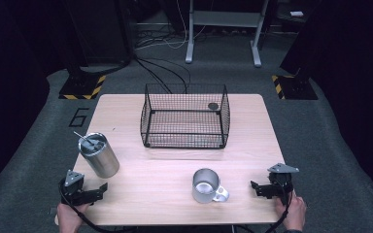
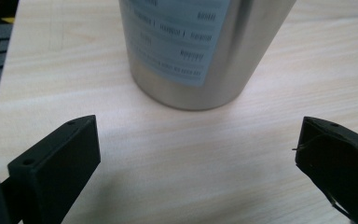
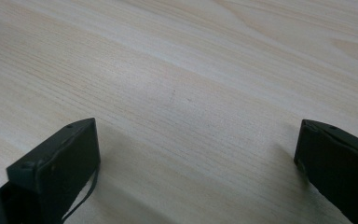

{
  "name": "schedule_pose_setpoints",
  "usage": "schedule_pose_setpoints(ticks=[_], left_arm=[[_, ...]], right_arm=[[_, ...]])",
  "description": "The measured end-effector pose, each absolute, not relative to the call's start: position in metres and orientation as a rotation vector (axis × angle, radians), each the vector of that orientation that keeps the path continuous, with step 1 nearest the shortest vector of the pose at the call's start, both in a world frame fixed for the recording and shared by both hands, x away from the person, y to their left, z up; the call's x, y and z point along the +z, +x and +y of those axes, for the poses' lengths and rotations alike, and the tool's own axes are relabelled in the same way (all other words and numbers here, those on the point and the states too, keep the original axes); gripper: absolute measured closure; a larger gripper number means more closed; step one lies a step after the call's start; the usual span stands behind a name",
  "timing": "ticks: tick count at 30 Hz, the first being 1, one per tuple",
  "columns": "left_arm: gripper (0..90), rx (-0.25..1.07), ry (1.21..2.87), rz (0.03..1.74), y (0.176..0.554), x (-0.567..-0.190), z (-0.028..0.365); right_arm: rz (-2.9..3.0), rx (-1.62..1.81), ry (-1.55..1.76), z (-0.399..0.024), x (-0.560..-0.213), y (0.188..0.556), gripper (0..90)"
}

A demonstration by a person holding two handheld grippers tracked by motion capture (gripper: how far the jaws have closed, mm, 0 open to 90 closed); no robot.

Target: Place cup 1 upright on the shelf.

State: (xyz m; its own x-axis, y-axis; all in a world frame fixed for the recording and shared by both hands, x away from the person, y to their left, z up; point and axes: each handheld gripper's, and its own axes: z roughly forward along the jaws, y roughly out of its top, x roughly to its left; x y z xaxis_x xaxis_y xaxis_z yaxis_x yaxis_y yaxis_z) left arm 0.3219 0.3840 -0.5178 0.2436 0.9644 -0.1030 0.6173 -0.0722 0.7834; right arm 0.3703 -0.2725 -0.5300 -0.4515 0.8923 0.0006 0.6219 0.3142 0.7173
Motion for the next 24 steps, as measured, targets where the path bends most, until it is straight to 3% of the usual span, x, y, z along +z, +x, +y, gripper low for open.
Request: schedule_pose_setpoints(ticks=[24], left_arm=[[0.1, 0.724, 1.659, 1.298, 0.343, -0.453, 0.380]], right_arm=[[2.187, 0.927, 1.346, -0.272, -0.530, 0.371, 0.0]])
